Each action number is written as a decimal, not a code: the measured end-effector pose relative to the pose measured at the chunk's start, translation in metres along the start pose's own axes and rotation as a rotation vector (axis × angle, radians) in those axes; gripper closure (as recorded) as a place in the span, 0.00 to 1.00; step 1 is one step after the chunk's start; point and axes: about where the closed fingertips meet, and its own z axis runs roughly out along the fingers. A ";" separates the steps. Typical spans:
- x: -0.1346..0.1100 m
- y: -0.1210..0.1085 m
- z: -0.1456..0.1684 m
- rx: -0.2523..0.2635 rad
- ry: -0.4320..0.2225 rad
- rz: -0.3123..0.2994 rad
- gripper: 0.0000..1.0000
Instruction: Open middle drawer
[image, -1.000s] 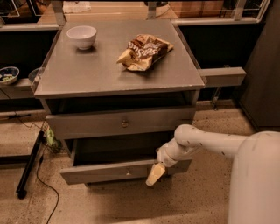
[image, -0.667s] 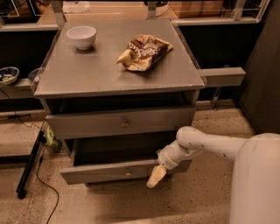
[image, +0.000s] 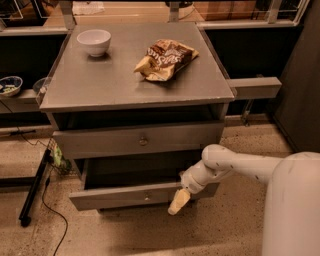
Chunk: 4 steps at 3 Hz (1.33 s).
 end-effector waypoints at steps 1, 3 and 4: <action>0.000 0.002 0.000 -0.011 -0.002 0.002 0.00; -0.001 0.008 -0.002 -0.030 -0.017 0.000 0.00; -0.002 0.008 -0.002 -0.030 -0.017 0.000 0.00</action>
Offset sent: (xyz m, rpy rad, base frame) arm -0.0550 -0.0235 0.0129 0.1609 0.0777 0.0719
